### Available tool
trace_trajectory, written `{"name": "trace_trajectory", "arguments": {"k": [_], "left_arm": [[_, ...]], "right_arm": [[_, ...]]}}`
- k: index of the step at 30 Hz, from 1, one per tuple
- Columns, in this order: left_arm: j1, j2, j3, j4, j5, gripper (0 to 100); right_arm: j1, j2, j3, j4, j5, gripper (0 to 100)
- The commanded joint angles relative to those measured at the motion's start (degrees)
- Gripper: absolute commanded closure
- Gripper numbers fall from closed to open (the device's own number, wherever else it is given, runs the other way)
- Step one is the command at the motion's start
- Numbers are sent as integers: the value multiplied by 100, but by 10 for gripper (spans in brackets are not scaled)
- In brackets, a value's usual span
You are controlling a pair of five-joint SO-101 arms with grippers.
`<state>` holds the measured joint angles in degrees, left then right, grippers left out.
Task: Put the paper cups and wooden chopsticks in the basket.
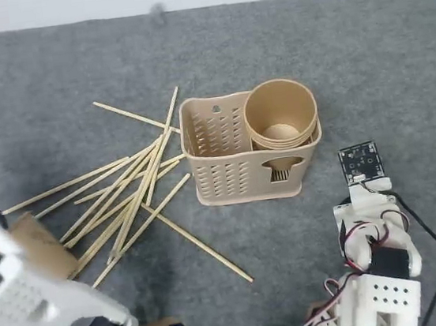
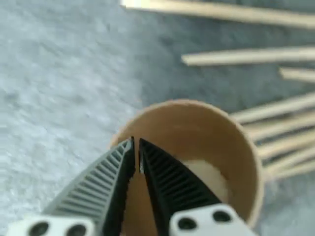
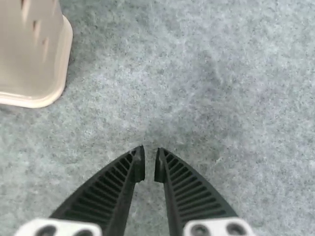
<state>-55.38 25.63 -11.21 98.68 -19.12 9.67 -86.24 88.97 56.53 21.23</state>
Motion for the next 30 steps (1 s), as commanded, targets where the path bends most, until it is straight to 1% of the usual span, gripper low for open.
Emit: {"name": "trace_trajectory", "arguments": {"k": [1, 7, 14, 17, 22, 27, 30], "left_arm": [[273, -1451, 1015, 202, -255, 988], [554, -3367, 2633, 202, -765, 988], [800, -5310, 4171, 193, -1934, 987], [1002, -5952, 4690, 193, -2233, 986], [1310, -6857, 5147, 167, -2549, 985], [1266, -7666, 5332, -44, -2646, 985], [1266, -8237, 5385, -35, -2637, 985]], "right_arm": [[-57, -127, -62, 4, 70, 937], [-48, -127, -62, 4, 70, 937], [-48, -127, -70, 4, 70, 937], [-48, -127, -70, 4, 70, 937], [-22, -127, -70, 13, 70, 937], [-13, -127, -70, 13, 79, 937], [-31, -127, -70, 13, 79, 937]]}}
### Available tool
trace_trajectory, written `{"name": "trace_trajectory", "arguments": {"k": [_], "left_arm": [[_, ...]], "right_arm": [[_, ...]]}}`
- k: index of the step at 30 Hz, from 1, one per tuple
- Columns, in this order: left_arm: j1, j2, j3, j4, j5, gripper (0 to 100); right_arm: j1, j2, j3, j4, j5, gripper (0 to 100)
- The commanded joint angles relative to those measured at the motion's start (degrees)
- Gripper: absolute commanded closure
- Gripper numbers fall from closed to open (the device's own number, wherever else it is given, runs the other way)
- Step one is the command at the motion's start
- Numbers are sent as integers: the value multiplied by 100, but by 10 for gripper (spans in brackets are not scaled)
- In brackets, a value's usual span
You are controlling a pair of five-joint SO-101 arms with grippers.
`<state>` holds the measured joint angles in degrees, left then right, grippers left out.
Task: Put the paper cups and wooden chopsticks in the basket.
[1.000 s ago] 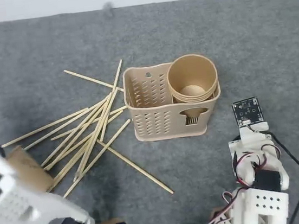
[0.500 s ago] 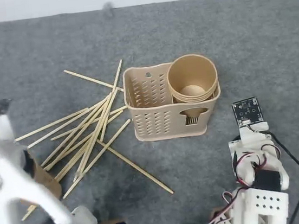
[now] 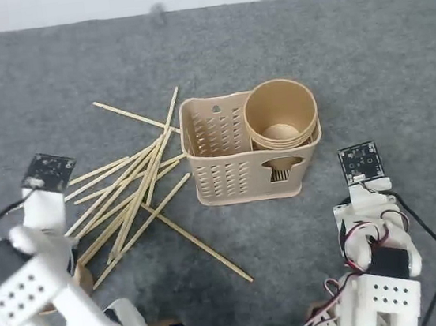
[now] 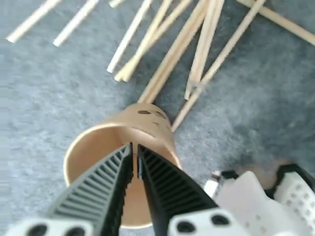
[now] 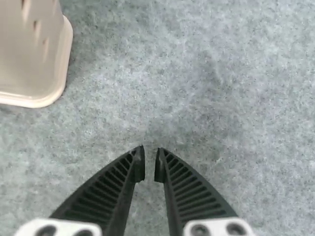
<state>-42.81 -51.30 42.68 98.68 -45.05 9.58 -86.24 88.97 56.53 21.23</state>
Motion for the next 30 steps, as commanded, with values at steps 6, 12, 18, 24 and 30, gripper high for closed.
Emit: {"name": "trace_trajectory", "arguments": {"k": [6, 12, 18, 24, 30], "left_arm": [[18, -1653, -57, 149, 229, 960], [53, -1591, -13, 9, 1284, 830], [70, -352, -66, -97, 1345, 831], [404, 1169, -75, -369, 1345, 832], [589, 1512, -57, -527, 1345, 945]], "right_arm": [[-31, -127, -70, 13, 79, 937], [-40, -127, -70, 13, 79, 937], [-40, -127, -70, 13, 79, 937], [-31, -127, -70, 22, 79, 937], [-31, -127, -62, 13, 79, 937]]}}
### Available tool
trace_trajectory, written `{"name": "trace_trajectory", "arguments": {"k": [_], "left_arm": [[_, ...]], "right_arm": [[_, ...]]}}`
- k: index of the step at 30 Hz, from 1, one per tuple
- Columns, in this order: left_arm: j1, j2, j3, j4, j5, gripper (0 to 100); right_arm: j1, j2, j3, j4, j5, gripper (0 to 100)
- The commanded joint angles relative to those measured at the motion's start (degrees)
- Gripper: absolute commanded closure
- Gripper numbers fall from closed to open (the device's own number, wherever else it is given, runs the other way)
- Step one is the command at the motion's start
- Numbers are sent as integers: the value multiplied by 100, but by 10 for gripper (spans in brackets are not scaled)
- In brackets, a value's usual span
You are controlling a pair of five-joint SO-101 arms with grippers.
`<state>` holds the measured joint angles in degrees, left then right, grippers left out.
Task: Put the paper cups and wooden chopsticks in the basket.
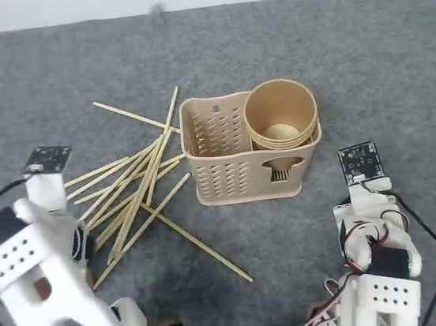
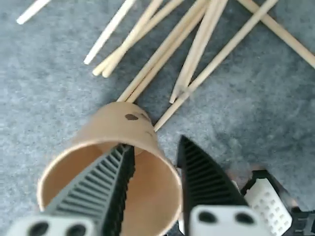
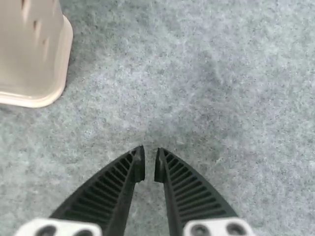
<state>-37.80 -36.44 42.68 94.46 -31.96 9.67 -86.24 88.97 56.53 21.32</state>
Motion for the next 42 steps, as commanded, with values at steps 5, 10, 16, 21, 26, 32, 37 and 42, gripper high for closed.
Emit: {"name": "trace_trajectory", "arguments": {"k": [5, 10, 16, 21, 26, 32, 37, 42], "left_arm": [[132, 26, -119, -97, 35, 987], [114, 26, -391, -53, 62, 987], [114, 26, -655, 176, 62, 987], [105, 18, -1719, 624, 79, 987], [105, 18, -2756, 615, 791, 987], [396, 70, -3714, 615, 1424, 987], [1266, 79, -4171, 615, 1969, 987], [2409, 79, -4822, 607, 2629, 987]], "right_arm": [[-40, -127, -62, 13, 70, 937], [-40, -127, -62, 4, 70, 937], [-40, -127, -62, 4, 70, 937], [-40, -127, -62, 4, 70, 937], [-31, -127, -62, 4, 70, 937], [-31, -127, -62, 4, 70, 937], [-13, -127, -62, -4, 70, 937], [277, -127, -35, -242, 9, 937]]}}
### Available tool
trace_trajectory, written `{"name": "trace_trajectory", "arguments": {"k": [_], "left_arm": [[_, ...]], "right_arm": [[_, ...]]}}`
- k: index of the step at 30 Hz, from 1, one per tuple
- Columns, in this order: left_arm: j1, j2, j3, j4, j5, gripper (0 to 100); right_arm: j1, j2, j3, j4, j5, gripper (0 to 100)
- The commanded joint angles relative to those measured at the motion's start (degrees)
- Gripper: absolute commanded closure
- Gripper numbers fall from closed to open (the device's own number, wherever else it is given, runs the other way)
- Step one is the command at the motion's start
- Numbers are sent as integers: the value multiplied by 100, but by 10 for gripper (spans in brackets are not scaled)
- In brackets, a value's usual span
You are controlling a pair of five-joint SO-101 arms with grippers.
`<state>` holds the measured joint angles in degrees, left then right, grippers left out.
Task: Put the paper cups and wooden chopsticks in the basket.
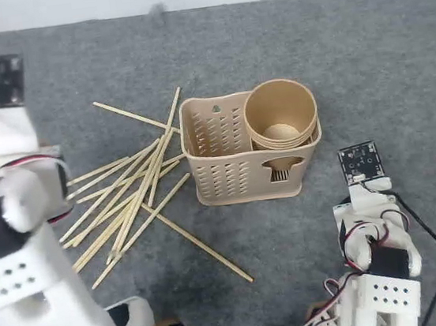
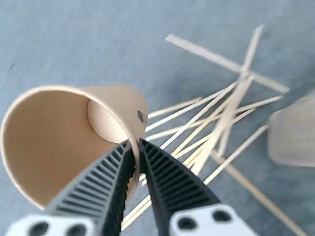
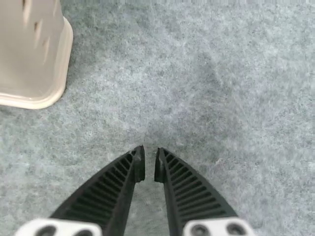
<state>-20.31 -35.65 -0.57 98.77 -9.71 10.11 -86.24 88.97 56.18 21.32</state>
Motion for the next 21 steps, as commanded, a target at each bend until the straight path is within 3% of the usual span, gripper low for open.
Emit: {"name": "trace_trajectory", "arguments": {"k": [1, 10, 15, 21], "left_arm": [[897, 0, -655, 167, 527, 987], [3868, 202, -1578, -299, 1169, 987], [4695, 1029, -2334, -862, 1248, 987], [5503, 2312, -3829, -923, 1240, 987]], "right_arm": [[338, -127, -35, -277, -79, 937], [673, -127, -35, -418, -440, 937], [673, -127, -35, -418, -431, 937], [664, -119, -26, -505, -431, 937]]}}
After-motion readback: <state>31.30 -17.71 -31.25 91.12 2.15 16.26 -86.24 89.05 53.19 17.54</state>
